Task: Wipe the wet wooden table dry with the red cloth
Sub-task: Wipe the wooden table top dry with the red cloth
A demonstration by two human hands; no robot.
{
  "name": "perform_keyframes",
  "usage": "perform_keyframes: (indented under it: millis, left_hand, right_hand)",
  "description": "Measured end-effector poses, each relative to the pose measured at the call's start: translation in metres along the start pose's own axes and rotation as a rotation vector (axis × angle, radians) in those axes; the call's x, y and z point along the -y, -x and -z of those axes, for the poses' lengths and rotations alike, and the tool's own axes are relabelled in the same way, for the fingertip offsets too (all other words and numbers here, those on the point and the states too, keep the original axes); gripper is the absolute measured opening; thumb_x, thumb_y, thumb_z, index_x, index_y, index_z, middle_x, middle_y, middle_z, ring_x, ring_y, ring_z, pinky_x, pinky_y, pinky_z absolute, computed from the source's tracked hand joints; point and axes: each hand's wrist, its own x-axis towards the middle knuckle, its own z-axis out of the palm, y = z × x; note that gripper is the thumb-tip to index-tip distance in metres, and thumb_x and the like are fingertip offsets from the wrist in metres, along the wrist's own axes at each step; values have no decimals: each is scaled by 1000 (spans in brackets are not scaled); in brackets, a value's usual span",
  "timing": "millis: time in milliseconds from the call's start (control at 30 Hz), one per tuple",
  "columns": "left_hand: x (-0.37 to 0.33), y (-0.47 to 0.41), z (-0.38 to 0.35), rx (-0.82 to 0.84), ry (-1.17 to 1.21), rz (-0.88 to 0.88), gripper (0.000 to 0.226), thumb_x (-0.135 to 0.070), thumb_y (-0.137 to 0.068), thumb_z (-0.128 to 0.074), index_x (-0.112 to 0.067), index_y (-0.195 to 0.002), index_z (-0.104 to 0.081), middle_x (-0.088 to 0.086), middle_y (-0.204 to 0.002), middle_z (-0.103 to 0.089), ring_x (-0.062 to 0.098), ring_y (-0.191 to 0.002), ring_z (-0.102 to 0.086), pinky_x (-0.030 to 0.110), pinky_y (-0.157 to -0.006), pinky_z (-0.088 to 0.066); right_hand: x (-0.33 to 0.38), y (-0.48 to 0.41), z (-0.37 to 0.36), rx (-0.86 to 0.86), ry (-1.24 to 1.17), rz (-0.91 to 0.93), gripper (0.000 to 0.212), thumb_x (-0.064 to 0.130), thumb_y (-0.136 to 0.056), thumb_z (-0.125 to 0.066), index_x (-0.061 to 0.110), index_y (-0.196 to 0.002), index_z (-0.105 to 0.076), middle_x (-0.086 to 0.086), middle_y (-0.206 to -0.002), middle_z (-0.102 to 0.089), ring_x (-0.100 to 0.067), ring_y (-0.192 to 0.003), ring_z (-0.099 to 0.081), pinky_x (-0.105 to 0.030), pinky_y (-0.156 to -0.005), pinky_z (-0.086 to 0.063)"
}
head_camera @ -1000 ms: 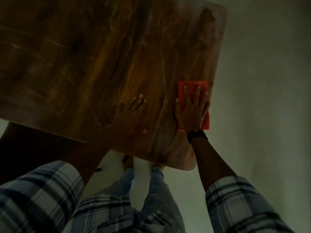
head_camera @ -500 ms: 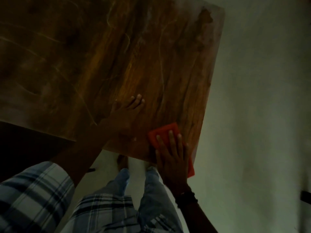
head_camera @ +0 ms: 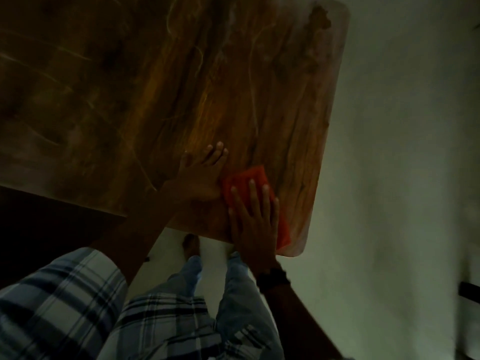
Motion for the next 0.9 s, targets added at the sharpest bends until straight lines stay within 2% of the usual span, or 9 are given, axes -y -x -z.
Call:
perform_keyframes:
  millis: [100,200,300,367,500,600,800,900]
  left_hand:
    - [0,1,3,-19,-29,-14,86,-46,-92,-46,-22,-152,11,-2,-158,22,19,-146,15,61,-114,0]
    - [2,0,3,-20,-29,-17,85,-47,-92,-44,-22,-152,11,-1,-158,22,19,-146,15,61,-113,3]
    - [2,-3,2,-22,-29,-3,85,-49,-92,-43,-23,-151,12,-2,-158,23,19,-146,16,61,-114,4]
    - [0,-3,1,-41,-41,5,85,-51,-92,-43,-23,-151,11,-1,-158,22,20,-146,15,61,-113,3]
    - [-7,-1,-2,-72,-43,33,84,-53,-93,-41,-22,-152,10,-1,-158,21,20,-147,14,60,-113,3]
    - [-11,-1,0,-57,-61,43,83,-53,-94,-38,-21,-152,11,0,-158,22,22,-146,15,60,-113,4]
    - [-15,0,-6,-140,-100,70,76,-51,-95,-35,-21,-153,5,0,-160,15,21,-147,9,58,-115,-1]
    - [-11,0,-3,-166,-87,59,77,-51,-94,-39,-23,-153,1,-1,-160,12,20,-148,4,56,-115,-6]
  right_hand:
    - [-13,54,9,38,45,-13,54,42,-102,-41,28,-153,-32,-8,-163,-20,-31,-151,-13,-60,-115,-22]
    - [-46,53,15,43,45,-120,56,45,-101,-36,27,-154,-28,-6,-164,-14,-31,-152,-10,-59,-118,-17]
    - [-69,10,19,57,37,-214,62,49,-98,-38,27,-155,-26,-7,-165,-11,-30,-152,-6,-60,-118,-13]
    - [-76,-33,18,51,21,-259,61,52,-99,-29,30,-156,-22,-5,-165,-9,-30,-152,-5,-60,-118,-12]
    - [-70,-113,13,67,15,-246,60,55,-100,-21,34,-156,-17,-4,-165,-7,-31,-152,-3,-59,-119,-8]
    - [-60,-136,10,67,-19,-253,61,55,-99,-21,34,-156,-17,-4,-165,-7,-31,-152,-3,-59,-119,-6]
    - [-38,-44,8,31,-5,-109,56,50,-101,-37,31,-153,-30,-5,-163,-20,-28,-151,-14,-56,-119,-16]
    - [-46,9,18,73,35,-207,59,56,-98,-36,35,-153,-28,-3,-163,-20,-27,-150,-19,-57,-114,-19]
